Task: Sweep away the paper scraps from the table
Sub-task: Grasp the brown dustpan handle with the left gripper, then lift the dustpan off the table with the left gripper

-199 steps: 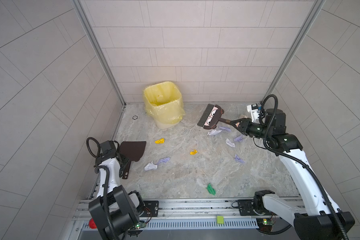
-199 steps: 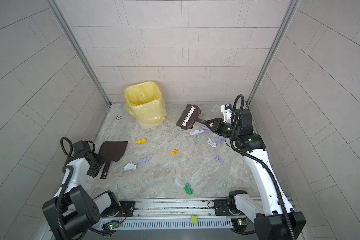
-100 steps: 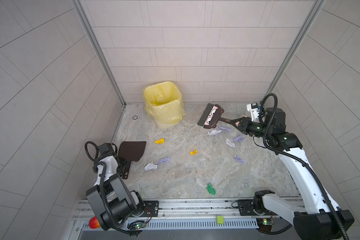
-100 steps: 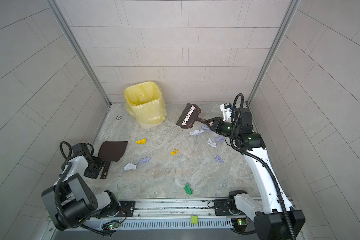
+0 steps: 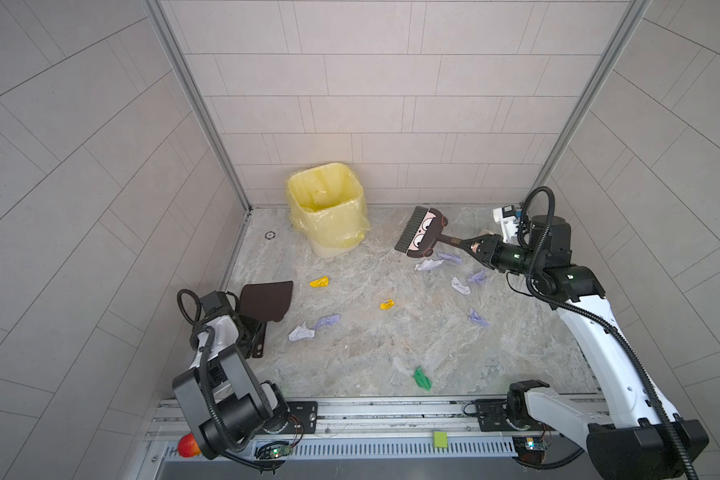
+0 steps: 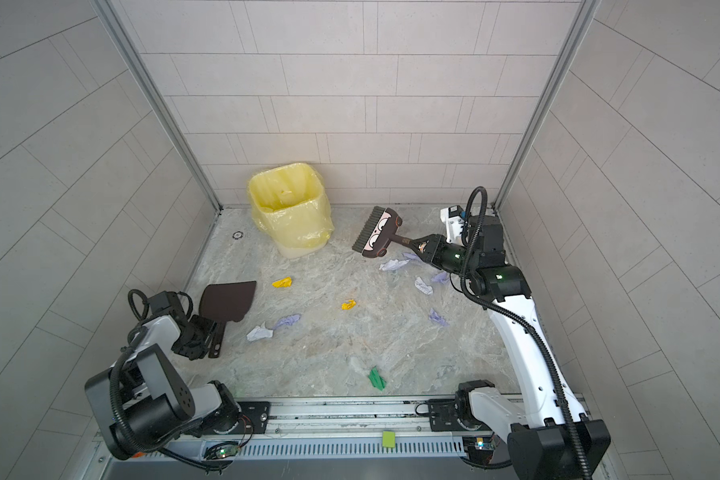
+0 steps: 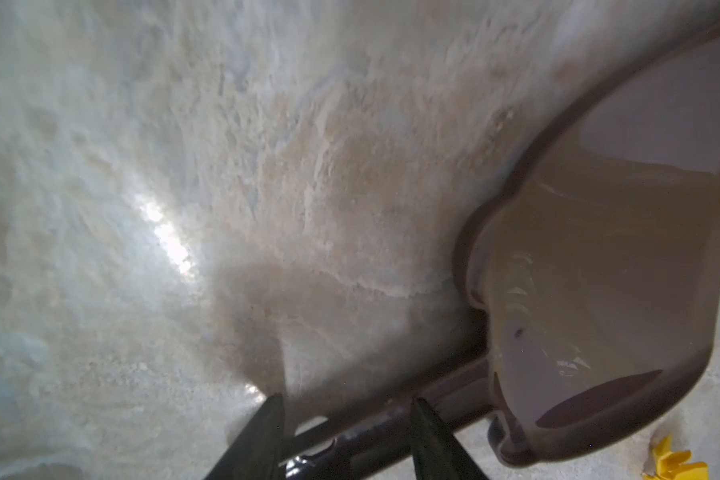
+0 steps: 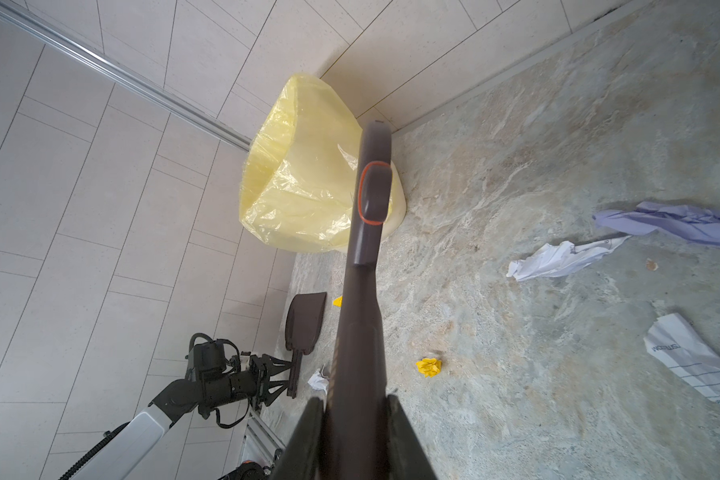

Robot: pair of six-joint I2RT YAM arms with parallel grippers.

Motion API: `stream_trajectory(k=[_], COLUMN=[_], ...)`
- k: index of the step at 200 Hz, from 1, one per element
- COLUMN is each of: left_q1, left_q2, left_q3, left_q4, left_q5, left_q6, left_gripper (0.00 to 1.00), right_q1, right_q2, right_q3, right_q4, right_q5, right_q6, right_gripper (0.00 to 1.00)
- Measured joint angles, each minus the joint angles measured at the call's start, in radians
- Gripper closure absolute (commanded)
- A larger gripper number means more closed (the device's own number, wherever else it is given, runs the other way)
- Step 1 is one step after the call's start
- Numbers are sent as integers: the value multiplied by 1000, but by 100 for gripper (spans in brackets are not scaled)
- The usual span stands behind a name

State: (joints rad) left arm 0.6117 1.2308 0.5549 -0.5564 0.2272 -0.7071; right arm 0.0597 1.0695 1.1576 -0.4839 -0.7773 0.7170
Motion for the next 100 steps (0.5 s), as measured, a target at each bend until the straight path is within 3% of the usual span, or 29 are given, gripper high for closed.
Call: stream_trajectory(k=[100], left_q1=[-211], left_q2=[-56], left_q3=[-48], left_q4=[45], left_q5=[12], left_q6=[-71], left_gripper=[40], right_q1=[-2], right_q2=[-35], right_q3=[-32], right_q4=[-2], right_q5=[14], right_q6=[-8], right_gripper=[100])
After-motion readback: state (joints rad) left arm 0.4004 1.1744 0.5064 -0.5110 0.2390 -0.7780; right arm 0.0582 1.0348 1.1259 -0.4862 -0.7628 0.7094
